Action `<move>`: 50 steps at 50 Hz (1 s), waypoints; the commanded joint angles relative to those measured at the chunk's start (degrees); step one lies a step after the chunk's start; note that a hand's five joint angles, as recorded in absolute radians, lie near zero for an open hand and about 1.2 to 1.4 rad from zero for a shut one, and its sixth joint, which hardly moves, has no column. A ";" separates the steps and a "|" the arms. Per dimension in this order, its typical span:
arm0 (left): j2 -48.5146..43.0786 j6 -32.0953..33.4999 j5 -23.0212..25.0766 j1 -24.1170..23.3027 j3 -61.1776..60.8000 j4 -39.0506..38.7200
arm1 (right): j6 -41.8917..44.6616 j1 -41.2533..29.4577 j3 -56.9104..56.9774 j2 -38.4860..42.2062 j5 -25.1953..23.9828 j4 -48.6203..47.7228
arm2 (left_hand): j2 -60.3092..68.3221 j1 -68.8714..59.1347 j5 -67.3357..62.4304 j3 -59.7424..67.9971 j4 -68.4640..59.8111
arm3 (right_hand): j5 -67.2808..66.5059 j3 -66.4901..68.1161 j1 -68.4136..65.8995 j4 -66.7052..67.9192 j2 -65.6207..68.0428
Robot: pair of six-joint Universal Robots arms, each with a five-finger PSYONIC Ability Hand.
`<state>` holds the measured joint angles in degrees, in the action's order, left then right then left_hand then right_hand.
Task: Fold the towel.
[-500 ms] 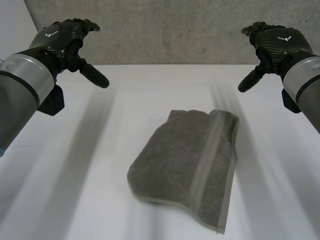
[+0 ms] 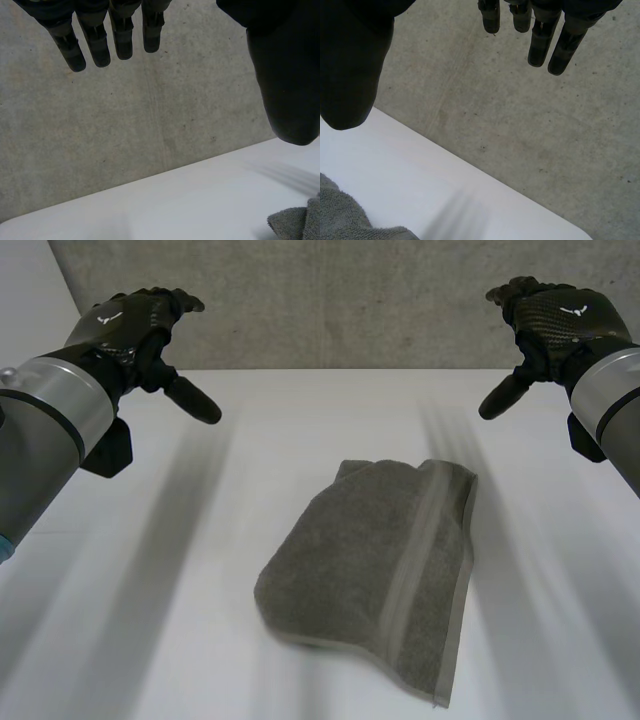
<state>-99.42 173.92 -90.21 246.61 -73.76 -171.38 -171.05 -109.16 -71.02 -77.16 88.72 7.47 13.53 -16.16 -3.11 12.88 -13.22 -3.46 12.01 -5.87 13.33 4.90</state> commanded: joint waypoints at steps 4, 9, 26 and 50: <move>-0.60 0.10 0.21 -0.16 -0.25 0.00 | 0.01 -0.52 -0.26 -0.09 -1.52 0.17 | -1.80 4.43 1.38 -2.88 3.22 | 3.46 -2.01 3.37 -3.33 -2.41; -4.27 2.81 5.54 -1.03 -2.53 -2.20 | 1.59 -0.79 -0.61 0.61 -9.84 1.57 | 7.45 -4.82 -7.87 -2.88 3.22 | 3.46 -2.01 -1.67 -3.33 2.64; -26.08 12.32 6.80 -7.01 -2.36 -2.73 | 21.00 -2.19 -1.93 20.72 -13.84 -1.21 | 13.62 -10.99 -14.05 -2.88 3.22 | -0.65 -2.01 -8.24 -3.33 9.20; -9.30 11.44 4.78 -7.54 -3.15 -9.23 | 9.38 -3.25 -7.98 3.64 -18.30 -17.96 | 66.47 -63.84 -66.89 -2.88 3.22 | -66.54 -2.01 -74.13 -3.33 75.10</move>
<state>-120.19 185.64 -85.12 237.39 -76.58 -176.78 -150.15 -112.55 -75.40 -58.95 74.90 -1.72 77.12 -74.14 -66.78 12.87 -13.22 -64.80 12.01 -72.27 13.33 75.62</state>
